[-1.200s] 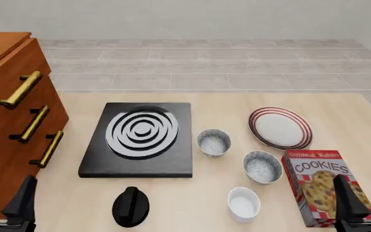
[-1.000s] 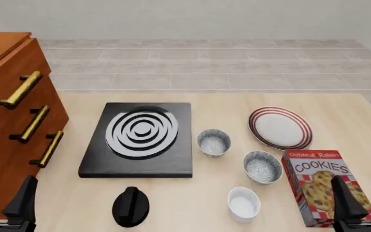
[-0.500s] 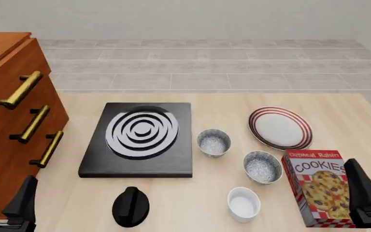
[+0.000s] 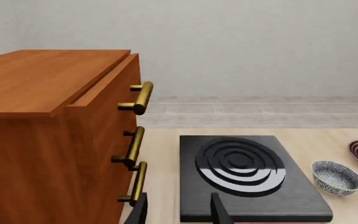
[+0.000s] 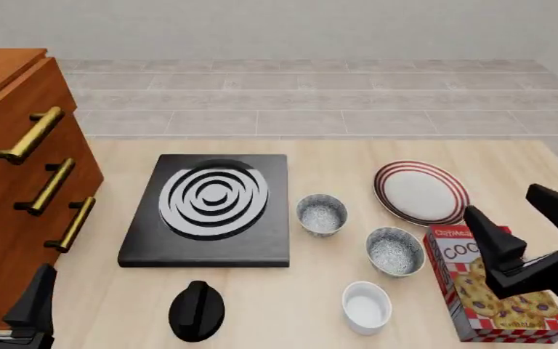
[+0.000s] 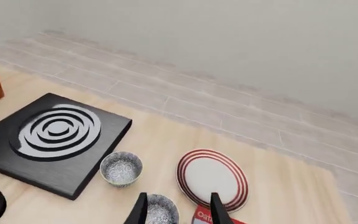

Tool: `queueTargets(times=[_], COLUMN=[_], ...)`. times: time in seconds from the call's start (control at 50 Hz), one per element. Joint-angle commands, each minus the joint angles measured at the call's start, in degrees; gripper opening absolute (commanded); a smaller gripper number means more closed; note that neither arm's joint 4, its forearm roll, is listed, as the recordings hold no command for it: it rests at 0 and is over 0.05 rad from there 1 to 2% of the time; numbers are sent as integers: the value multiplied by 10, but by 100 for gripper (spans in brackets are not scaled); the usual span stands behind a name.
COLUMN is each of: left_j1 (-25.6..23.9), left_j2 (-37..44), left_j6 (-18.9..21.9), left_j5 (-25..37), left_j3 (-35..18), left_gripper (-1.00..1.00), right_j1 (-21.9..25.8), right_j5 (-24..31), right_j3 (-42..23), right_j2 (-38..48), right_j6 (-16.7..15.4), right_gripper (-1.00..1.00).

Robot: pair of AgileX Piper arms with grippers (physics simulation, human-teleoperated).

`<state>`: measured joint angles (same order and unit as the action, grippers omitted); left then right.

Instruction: Pick the akita bowl from table center and place it on the plate.

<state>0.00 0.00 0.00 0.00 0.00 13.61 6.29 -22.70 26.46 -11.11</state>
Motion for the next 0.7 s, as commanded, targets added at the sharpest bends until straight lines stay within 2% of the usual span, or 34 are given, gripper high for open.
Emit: queueTargets(times=[0.02, 0.14, 0.3, 0.54, 0.7], left_j1=[0, 0, 0, 0, 0], left_j2=[0, 0, 0, 0, 0], left_j6=[0, 0, 0, 0, 0], left_j5=[0, 0, 0, 0, 0], left_j3=[0, 0, 0, 0, 0], left_gripper=[100, 100, 100, 100, 100], right_j1=[73, 112, 123, 160, 180], right_j5=[-7, -9, -50, -89, -85], right_j3=[-44, -71, -81, -122, -143], right_j2=[130, 195, 301, 437, 496], right_j6=[-28, -38, -123, -160, -185], right_gripper=[100, 100, 100, 100, 100])
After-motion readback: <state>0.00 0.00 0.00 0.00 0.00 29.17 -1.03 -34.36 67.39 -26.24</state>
